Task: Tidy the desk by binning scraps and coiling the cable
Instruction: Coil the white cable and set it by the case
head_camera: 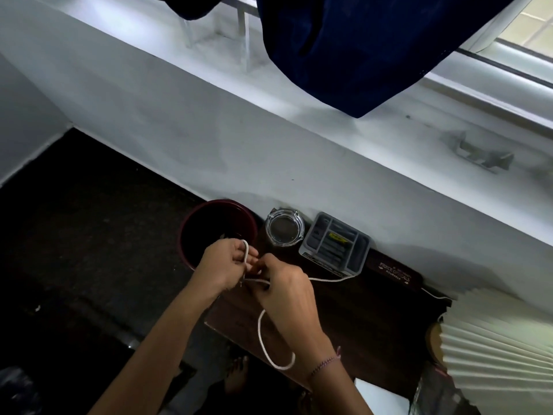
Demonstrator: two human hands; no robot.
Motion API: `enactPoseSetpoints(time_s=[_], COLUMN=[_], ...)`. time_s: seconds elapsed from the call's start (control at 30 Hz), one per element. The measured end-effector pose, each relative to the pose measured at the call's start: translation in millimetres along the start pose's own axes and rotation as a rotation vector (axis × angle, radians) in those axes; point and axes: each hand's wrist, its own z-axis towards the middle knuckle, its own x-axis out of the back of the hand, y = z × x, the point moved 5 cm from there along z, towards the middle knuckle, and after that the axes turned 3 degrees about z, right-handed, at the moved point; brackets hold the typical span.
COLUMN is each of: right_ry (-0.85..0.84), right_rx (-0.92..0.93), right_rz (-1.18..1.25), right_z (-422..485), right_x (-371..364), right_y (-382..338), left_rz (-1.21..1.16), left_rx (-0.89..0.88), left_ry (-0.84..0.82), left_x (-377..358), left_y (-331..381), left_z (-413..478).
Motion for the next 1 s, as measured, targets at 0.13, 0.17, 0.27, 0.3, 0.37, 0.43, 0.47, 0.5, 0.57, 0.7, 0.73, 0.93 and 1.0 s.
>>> enactPoseSetpoints(time_s=[0.13, 0.17, 0.27, 0.3, 0.37, 0.43, 0.47, 0.5, 0.57, 0.7, 0.73, 0.93, 1.0], right_ry=[-0.048, -0.066, -0.126, -0.135, -0.155, -0.165, -0.169, -0.178, -0.198, -0.201, -0.193, -0.143, -0.128], right_rx=[-0.033, -0.039, -0.032, -0.036, -0.046, -0.046, -0.045, -0.044, -0.044, -0.073, -0.078, -0.128, -0.147], right_rz=[0.071, 0.096, 0.165, 0.209, 0.34, 0.438, 0.464, 0.485, 0.527, 0.688, 0.723, 0.917, 0.997], right_z=[11.8, 15.2, 23.5, 25.9, 30.1, 33.2, 34.6, 35.9, 37.4, 32.7, 31.4, 22.6, 18.9], right_x=[16.7, 19.8, 27.2, 30.4, 36.0, 40.3, 41.5, 41.9, 40.3, 35.5, 34.3, 26.3, 24.2], right_y=[7.9, 10.9, 17.5, 19.6, 22.4, 23.7, 24.3, 24.7, 25.7, 30.2, 31.3, 38.8, 39.8], left_rz=[0.193, 0.142, -0.125, -0.176, -0.226, -0.277, -0.31, -0.347, -0.433, -0.616, -0.651, -0.712, -0.751], left_rx=[0.017, 0.022, 0.058, 0.073, 0.094, 0.102, 0.096, 0.089, 0.075, 0.041, 0.036, 0.003, 0.006], left_ry=[-0.143, -0.211, -0.491, -0.556, -0.642, -0.705, -0.725, -0.739, -0.766, -0.804, -0.808, -0.791, -0.791], left_x=[-6.0, -6.1, -8.8, -9.8, -11.4, -12.3, -12.2, -11.7, -11.1, -15.9, -17.3, -27.4, -30.5], left_y=[2.8, 4.1, 6.7, 6.5, 5.4, 5.0, 5.2, 5.3, 5.6, 6.8, 7.1, 11.7, 15.2], left_z=[-1.8, -3.2, -11.4, -13.8, -18.5, -23.4, -25.8, -27.9, -31.4, -36.5, -37.4, -39.5, -39.8])
